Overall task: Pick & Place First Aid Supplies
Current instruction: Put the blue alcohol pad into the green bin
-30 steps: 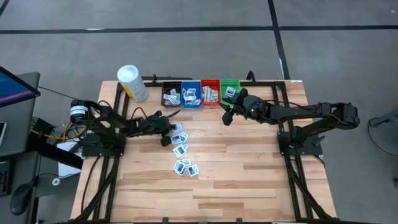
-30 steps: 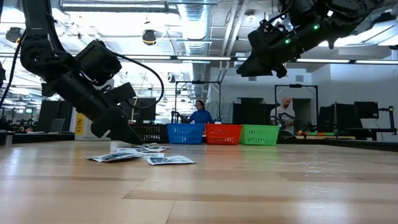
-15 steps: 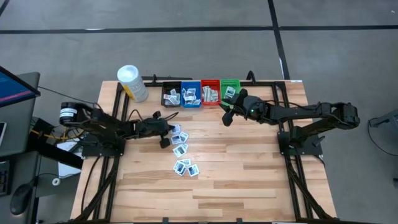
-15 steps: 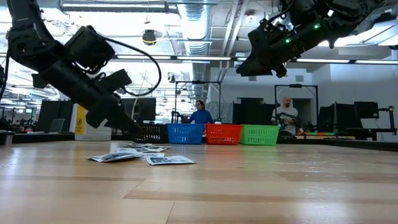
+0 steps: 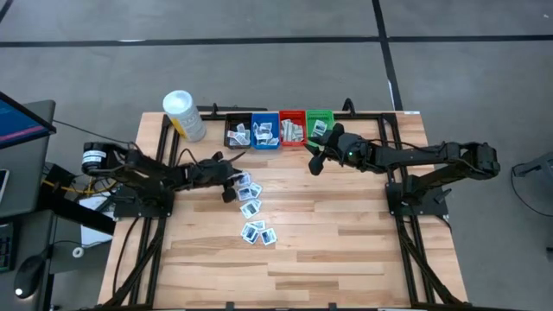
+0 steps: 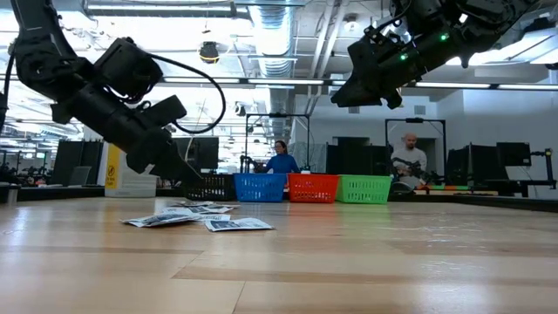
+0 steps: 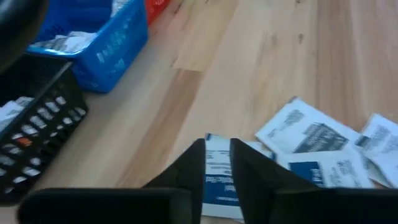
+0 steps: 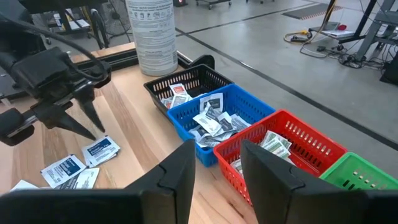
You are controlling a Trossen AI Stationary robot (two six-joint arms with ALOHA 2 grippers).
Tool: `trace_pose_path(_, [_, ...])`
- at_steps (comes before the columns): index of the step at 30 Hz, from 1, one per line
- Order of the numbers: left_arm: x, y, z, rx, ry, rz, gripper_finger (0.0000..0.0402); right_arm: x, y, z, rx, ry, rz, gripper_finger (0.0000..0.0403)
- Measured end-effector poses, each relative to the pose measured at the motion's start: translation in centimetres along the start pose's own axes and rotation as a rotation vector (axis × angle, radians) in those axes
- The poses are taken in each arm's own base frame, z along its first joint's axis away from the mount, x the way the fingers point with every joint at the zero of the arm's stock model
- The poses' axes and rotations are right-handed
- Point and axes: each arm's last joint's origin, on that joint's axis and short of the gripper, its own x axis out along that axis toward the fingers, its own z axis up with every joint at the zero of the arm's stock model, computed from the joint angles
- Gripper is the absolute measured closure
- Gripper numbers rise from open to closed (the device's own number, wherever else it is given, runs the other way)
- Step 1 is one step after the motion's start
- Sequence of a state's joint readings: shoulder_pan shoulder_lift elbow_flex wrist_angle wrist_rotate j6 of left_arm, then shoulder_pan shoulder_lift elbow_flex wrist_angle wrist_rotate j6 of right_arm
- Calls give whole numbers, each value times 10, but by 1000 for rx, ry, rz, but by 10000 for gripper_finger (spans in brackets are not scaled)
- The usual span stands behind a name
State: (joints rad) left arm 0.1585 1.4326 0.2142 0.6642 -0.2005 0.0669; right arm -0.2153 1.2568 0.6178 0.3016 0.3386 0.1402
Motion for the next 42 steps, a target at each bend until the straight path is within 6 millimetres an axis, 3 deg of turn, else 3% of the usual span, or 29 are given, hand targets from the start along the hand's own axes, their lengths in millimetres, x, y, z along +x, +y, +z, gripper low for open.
trace_pose_path(6, [3,5,-2,-63,12,-40,276,0,0,0,0,0,0,280])
trace_pose_path(12, [13,4,-19,-68,108,-38,268,0,0,0,0,0,0,280])
trace_pose_path(18, [21,2,-28,-115,145,-9,292,0,0,0,0,-2,0,280])
trace_pose_path(26, [21,2,-28,-124,138,0,391,-1,2,1,-4,-9,9,280])
trace_pose_path(37, [14,-3,-18,-111,65,16,394,-1,3,2,-5,-20,15,281])
trace_pose_path(42, [2,-4,5,-98,-77,28,394,-1,4,3,21,-30,17,281])
